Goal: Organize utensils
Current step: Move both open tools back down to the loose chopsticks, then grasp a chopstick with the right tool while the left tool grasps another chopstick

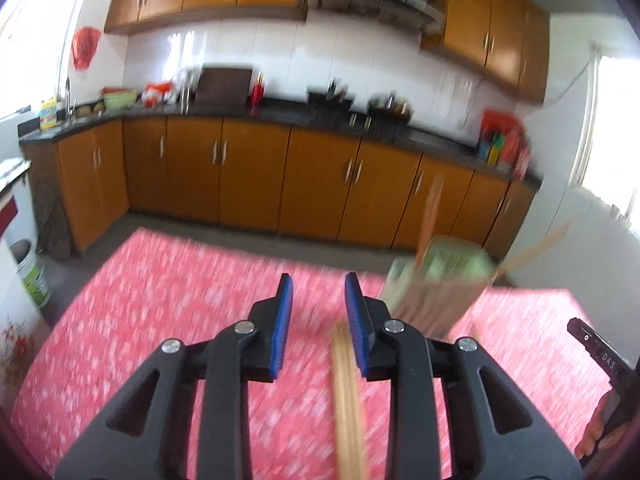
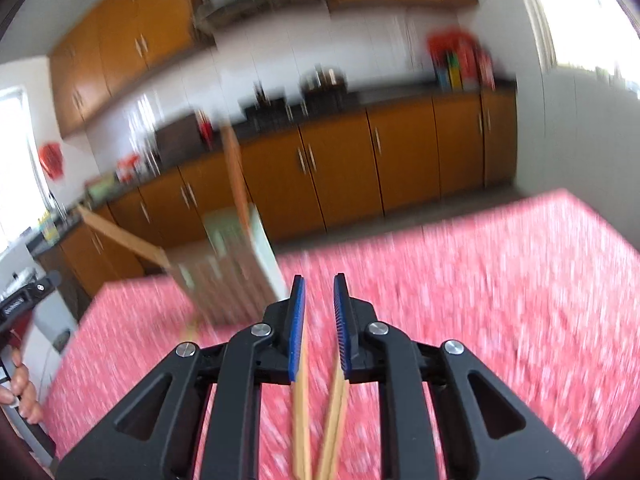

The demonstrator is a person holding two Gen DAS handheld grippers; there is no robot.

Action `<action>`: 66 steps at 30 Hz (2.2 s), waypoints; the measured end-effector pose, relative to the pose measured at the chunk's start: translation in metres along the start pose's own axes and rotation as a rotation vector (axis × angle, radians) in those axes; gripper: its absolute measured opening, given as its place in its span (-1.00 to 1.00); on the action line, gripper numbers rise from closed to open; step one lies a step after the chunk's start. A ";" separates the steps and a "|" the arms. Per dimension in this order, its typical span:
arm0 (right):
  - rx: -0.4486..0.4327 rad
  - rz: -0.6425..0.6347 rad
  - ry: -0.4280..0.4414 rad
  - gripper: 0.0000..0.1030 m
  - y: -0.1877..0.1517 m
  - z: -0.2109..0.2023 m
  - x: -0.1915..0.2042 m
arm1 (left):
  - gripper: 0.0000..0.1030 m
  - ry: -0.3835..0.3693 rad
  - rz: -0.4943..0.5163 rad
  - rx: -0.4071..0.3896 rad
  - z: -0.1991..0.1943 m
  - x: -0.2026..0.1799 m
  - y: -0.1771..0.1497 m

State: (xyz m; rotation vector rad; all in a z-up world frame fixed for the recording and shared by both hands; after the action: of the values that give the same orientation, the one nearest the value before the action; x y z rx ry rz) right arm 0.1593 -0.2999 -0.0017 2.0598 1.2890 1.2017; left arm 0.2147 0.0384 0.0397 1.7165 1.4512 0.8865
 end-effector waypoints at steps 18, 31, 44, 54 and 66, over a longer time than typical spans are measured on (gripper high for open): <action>0.289 0.005 -0.111 -0.69 -0.088 0.071 -0.027 | -0.44 -0.036 0.009 0.270 0.038 -0.004 -0.117; 0.249 -0.049 -0.207 -0.85 -0.084 0.079 -0.035 | -0.41 -0.135 0.045 0.298 0.047 -0.030 -0.123; 0.226 -0.029 -0.234 -0.85 -0.083 0.077 -0.045 | -0.60 -0.182 0.137 0.329 0.052 -0.059 -0.131; 0.229 -0.061 -0.222 -0.84 -0.089 0.069 -0.043 | -0.62 -0.106 0.150 0.350 0.058 -0.053 -0.134; 0.212 -0.078 -0.239 -0.85 -0.082 0.071 -0.048 | -0.84 0.039 0.082 0.369 0.087 -0.004 -0.123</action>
State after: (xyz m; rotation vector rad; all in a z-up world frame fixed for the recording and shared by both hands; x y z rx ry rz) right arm 0.1685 -0.2971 -0.1201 2.1988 1.4148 0.7848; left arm 0.2268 0.0416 -0.1104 2.0487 1.6588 0.7302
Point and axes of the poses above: each gripper's, at about its wrist camera, not at the fingertips, and z roughly the way its jaws point, x to its left, y to its top, the point moved 2 cm from there along z, roughly the way its jaws point, and after that the axes turned 14 degrees about z, right-handed, at the moved point
